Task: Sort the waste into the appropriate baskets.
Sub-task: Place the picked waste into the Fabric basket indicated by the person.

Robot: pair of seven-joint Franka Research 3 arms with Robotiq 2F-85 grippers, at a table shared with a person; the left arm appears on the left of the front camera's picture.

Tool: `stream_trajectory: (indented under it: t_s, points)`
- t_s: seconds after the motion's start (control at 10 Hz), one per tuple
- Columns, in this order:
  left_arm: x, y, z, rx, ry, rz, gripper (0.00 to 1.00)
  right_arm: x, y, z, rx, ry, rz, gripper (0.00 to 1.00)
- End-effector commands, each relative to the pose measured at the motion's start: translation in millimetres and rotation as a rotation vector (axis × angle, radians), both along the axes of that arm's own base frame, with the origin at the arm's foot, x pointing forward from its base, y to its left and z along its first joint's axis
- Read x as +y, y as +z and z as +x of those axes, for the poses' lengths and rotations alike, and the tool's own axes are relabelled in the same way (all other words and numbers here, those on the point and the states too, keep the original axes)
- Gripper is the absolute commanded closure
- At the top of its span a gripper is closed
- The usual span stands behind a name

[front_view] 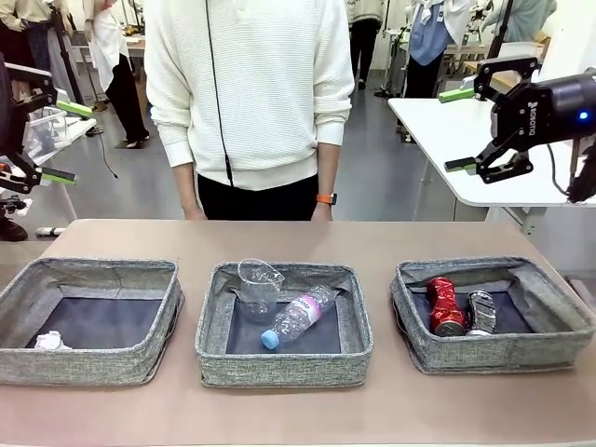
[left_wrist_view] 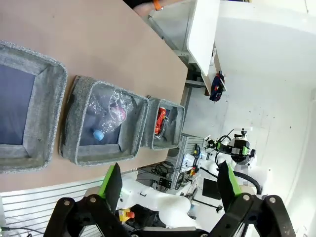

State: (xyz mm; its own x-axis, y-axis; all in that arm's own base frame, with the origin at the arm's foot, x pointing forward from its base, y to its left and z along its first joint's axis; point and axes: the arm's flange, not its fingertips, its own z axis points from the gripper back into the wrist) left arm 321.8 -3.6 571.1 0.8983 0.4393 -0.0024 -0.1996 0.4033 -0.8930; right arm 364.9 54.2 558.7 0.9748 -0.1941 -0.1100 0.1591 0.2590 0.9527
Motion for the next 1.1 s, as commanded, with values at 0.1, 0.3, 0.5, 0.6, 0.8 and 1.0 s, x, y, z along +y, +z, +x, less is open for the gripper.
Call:
stream_trajectory:
  t_s: [0.1,0.3,0.5,0.6,0.8,1.0]
  points:
    - [-2.5,5.3,1.8,0.011,0.006,-0.018,0.0,2.6,3.2,0.6,0.005,-0.009,0.033,0.0]
    - [-2.5,5.3,1.8,0.011,0.006,-0.018,0.0,2.6,3.2,0.6,0.005,-0.009,0.033,0.0]
    - [-2.5,5.3,1.8,0.011,0.006,-0.018,0.0,2.6,3.2,0.6,0.005,-0.009,0.033,0.0]
    - [-2.5,5.3,1.8,0.011,0.006,-0.018,0.0,2.6,3.2,0.6,0.005,-0.009,0.033,0.0]
    - [-2.5,5.3,1.8,0.011,0.006,-0.018,0.0,2.6,3.2,0.6,0.005,-0.009,0.033,0.0]
    - [-2.5,5.3,1.8,0.011,0.006,-0.018,0.0,2.6,3.2,0.6,0.005,-0.009,0.033,0.0]
